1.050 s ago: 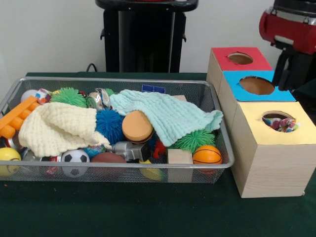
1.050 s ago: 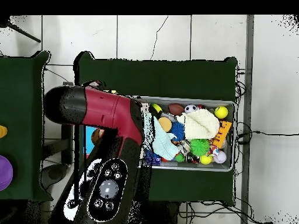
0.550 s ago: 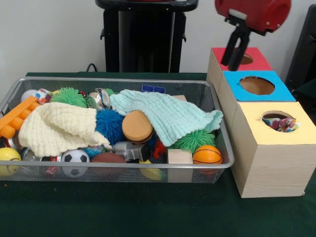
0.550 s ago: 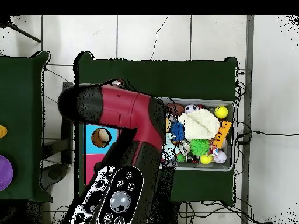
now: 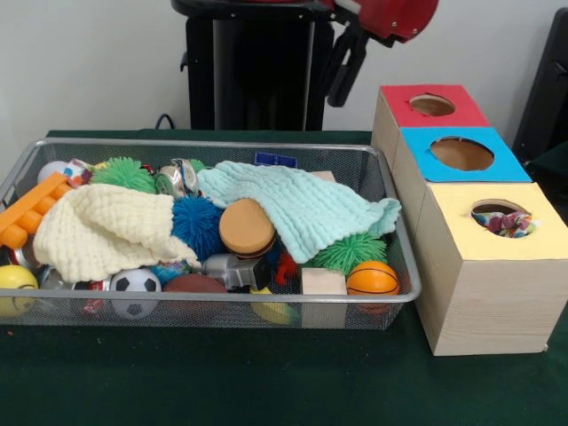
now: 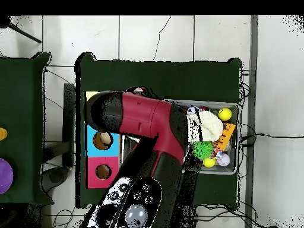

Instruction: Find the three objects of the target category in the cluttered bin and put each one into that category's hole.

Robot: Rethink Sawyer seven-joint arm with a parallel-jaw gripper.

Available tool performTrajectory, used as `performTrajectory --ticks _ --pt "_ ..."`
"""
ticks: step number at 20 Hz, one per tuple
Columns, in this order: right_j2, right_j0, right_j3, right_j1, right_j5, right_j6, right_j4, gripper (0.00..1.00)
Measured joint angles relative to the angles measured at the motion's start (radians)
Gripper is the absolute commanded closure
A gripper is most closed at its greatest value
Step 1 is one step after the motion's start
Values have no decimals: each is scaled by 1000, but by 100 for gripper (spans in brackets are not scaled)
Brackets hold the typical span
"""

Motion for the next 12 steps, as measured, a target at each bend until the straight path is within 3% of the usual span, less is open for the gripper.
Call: performTrajectory --ticks 5,12 --pt "-1 -12 44 -10 -22 0 -39 100" --pt "15 -82 150 -48 -143 0 -67 100"
